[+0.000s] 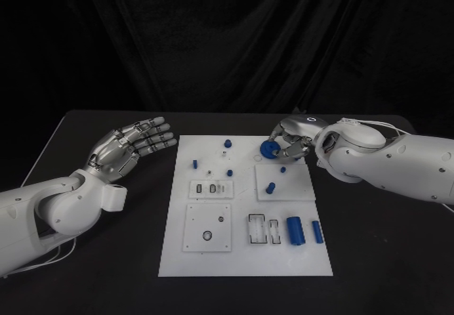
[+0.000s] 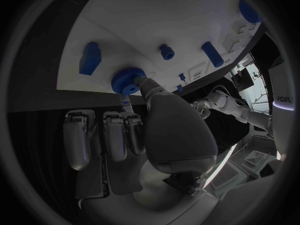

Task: Assemble the parts on the task board

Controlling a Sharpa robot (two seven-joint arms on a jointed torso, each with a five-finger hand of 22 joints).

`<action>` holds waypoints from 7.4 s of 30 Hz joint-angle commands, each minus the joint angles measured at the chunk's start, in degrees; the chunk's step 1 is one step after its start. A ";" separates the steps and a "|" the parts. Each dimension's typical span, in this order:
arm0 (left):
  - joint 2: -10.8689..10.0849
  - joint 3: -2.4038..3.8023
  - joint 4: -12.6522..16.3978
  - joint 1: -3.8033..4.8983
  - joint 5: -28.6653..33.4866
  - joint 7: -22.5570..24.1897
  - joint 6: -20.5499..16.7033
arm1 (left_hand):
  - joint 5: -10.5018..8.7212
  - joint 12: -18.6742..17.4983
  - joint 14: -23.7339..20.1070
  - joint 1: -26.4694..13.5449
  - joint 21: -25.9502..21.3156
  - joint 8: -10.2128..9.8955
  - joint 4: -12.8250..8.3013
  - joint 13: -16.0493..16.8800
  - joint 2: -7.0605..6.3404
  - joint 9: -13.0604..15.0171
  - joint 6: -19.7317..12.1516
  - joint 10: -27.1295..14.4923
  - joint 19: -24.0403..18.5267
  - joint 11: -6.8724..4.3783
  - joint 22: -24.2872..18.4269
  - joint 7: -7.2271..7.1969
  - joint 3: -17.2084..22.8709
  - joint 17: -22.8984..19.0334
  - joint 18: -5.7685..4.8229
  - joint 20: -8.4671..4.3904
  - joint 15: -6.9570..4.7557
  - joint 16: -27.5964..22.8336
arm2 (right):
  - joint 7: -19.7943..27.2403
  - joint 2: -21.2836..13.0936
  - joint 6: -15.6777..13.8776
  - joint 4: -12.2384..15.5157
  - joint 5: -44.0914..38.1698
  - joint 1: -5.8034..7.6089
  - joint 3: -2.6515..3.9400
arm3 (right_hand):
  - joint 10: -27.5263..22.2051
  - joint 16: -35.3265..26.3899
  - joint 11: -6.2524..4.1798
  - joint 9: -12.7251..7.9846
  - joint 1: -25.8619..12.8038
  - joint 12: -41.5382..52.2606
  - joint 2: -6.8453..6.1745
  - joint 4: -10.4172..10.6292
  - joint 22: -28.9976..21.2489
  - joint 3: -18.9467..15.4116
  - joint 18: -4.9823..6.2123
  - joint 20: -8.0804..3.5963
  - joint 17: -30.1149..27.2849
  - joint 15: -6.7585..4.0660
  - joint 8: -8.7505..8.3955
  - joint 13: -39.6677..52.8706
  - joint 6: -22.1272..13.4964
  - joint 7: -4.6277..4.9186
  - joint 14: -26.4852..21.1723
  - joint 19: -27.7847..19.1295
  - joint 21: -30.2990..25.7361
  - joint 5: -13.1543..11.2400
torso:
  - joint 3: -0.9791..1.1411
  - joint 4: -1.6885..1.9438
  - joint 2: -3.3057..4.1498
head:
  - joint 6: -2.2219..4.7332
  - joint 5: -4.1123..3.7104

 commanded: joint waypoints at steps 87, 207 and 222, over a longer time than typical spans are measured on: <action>0.83 0.05 0.16 -0.26 1.65 3.06 1.41 | -0.10 0.51 0.51 -0.87 0.31 0.67 0.13 0.42 -0.19 0.19 1.49 1.75 0.19 0.82 -0.16 0.59 1.01 -0.18 -0.70 -0.05 -0.33 0.71 | 1.40 14.00 0.77 -4.88 -3.28 0.13 0.37 | 6.07 0.15 -0.53 -0.51 -5.99 0.16 -0.08 1.49 13.58 1.24 -0.67 -0.72 15.09 -0.61 -2.83 15.05 -10.76 -1.87 6.05 4.43 -0.14 -16.66 | 0.03 0.03 0.02 | -0.69 -0.41; 1.92 0.06 -1.01 -2.52 1.65 1.20 3.89 | 0.00 0.62 0.45 -1.09 0.24 0.87 0.24 0.56 -0.18 0.24 2.07 2.39 0.08 1.18 -0.22 0.76 1.41 -0.26 -0.58 0.01 -0.40 0.89 | -1.28 -6.41 -3.43 0.76 1.01 -4.31 -0.05 | 6.07 0.15 0.31 -0.59 -1.61 0.16 -1.74 3.59 12.99 -3.06 -0.31 -0.08 15.09 0.09 -2.75 15.05 -6.23 -0.93 6.05 3.57 -1.32 -19.75 | 0.42 -1.50 -1.34 | -2.66 0.87; 2.00 0.06 -1.20 -2.87 1.65 0.41 4.22 | -0.08 0.60 0.39 -1.16 0.22 0.83 0.26 0.57 -0.24 0.22 1.92 2.43 0.04 1.23 -0.24 0.85 1.46 -0.29 -0.57 0.02 -0.39 0.90 | -1.14 -6.05 -4.11 0.41 1.01 -4.37 -0.04 | 6.07 0.15 0.13 1.34 0.03 0.16 -1.24 3.15 13.00 -2.99 -0.30 -0.20 15.09 -0.07 -0.25 15.05 -1.83 -1.34 6.05 3.57 -1.42 -17.01 | 0.41 -1.53 -1.34 | -2.75 0.93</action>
